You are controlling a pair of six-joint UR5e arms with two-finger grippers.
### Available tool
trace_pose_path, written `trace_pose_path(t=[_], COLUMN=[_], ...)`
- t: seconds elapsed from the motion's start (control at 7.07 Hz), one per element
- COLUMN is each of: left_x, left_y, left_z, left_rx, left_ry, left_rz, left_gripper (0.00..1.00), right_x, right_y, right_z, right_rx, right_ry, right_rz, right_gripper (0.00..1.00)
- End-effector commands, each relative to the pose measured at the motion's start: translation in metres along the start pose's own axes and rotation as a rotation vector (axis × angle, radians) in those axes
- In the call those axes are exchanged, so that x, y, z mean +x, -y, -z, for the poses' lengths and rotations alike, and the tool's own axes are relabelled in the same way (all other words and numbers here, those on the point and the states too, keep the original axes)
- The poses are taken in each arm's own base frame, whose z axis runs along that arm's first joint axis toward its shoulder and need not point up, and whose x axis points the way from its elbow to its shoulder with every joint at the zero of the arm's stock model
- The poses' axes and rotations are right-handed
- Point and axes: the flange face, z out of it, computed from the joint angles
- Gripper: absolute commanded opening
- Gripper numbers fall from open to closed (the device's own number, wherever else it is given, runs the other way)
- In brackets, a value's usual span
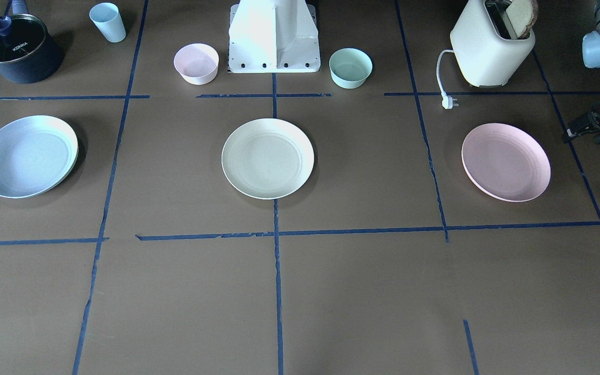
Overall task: Stack three plates with pink and blue
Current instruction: 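Move the left gripper toward the pink plate's rim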
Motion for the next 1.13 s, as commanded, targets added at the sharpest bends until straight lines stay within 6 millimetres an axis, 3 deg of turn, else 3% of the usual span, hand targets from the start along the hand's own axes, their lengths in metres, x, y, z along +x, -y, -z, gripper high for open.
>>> trace_pose_path(t=[0.0,0.28,0.85,0.99], left_x=[0.009,0.011,0.018,0.019], left_y=[0.016,0.013,0.009,0.01], left_z=[-0.034,-0.046,-0.063,-0.064], left_rx=[-0.022,-0.045,-0.072,-0.073], left_ry=[-0.012,-0.007,-0.009,-0.011], left_rz=[-0.021,-0.027,-0.054,-0.056], left_gripper=[0.98,0.96,0.82,0.61], right_x=[0.0,0.0,0.001,0.001], right_y=[0.0,0.0,0.0,0.0], right_z=[0.0,0.0,-0.001,-0.001], right_rx=[-0.001,-0.001,-0.003,-0.003], right_ry=[0.0,0.002,0.0,0.0], right_rz=[-0.004,-0.005,-0.009,-0.01], right_gripper=[1.0,1.0,1.0,1.0])
